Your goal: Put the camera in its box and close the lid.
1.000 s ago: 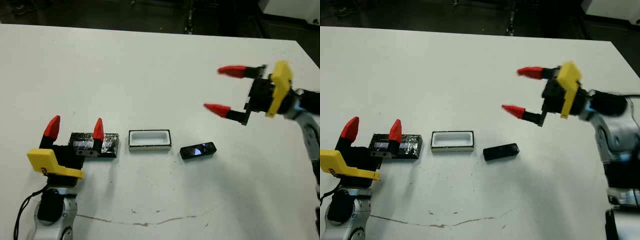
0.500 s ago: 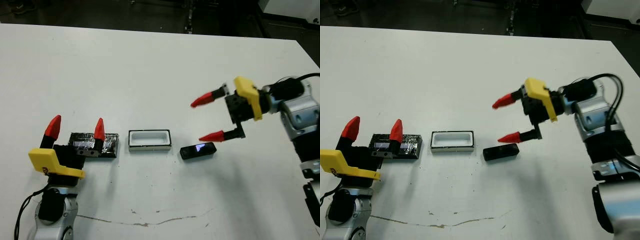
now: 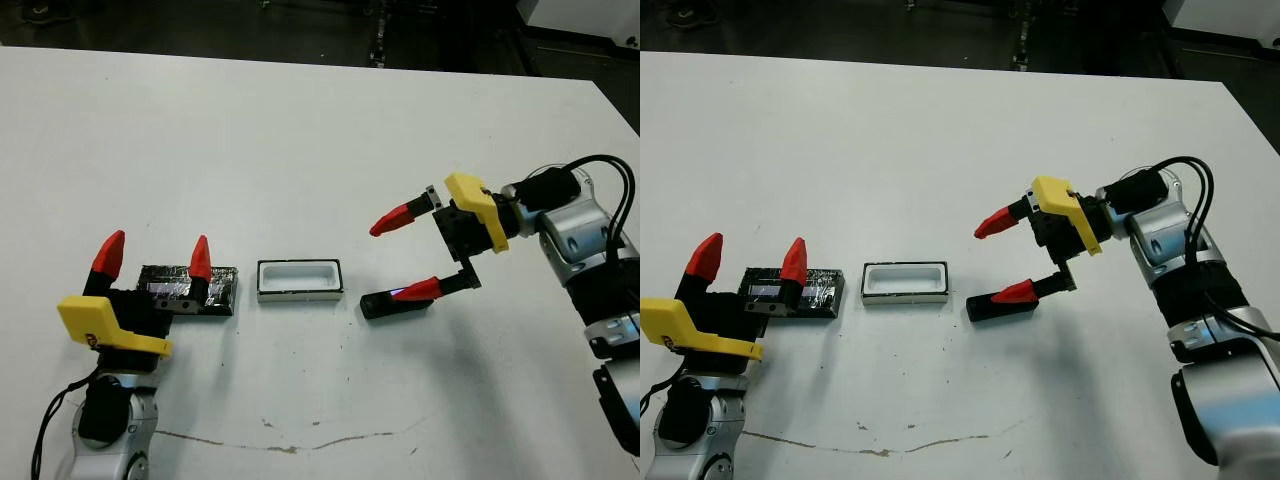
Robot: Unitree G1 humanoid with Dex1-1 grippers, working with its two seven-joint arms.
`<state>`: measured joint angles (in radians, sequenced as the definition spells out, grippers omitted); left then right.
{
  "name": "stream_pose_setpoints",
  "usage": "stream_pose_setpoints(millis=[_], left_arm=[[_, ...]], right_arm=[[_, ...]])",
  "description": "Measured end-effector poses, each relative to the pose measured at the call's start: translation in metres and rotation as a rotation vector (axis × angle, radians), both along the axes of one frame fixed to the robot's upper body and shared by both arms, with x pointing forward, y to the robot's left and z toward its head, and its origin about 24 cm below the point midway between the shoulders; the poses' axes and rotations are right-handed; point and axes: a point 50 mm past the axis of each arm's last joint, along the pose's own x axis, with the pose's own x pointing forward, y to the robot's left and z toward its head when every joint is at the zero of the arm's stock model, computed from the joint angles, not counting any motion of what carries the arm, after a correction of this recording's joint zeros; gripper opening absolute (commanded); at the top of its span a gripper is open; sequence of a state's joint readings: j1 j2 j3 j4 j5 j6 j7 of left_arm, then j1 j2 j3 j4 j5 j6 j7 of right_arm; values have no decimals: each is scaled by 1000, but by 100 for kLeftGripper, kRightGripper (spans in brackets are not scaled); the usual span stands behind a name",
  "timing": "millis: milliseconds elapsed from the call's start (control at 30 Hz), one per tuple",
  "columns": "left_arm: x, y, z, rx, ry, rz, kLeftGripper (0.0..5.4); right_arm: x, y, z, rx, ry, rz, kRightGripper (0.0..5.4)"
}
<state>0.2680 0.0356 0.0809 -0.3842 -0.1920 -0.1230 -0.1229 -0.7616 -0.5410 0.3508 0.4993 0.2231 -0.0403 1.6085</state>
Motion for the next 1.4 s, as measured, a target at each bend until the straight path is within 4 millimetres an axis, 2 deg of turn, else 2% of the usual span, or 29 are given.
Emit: stream_pose_setpoints(millis=[133, 400, 1033, 1133, 1400], left_arm=[[0, 0, 1, 3, -2, 0, 540], [-1, 0, 1, 2, -1, -1, 540], [-1, -1, 1, 14, -2, -7, 540], [-1, -1, 1, 10, -2, -11, 540], [-1, -1, 1, 42, 1, -11, 540]], right_arm=[[-3, 3, -2, -27, 43, -15, 540], [-13, 8, -11, -59, 16, -16, 540], [-23, 3, -28, -138, -2, -84, 540], [-23, 3, -30, -137, -2, -98, 511], [-23, 1, -34, -137, 23, -136, 389]])
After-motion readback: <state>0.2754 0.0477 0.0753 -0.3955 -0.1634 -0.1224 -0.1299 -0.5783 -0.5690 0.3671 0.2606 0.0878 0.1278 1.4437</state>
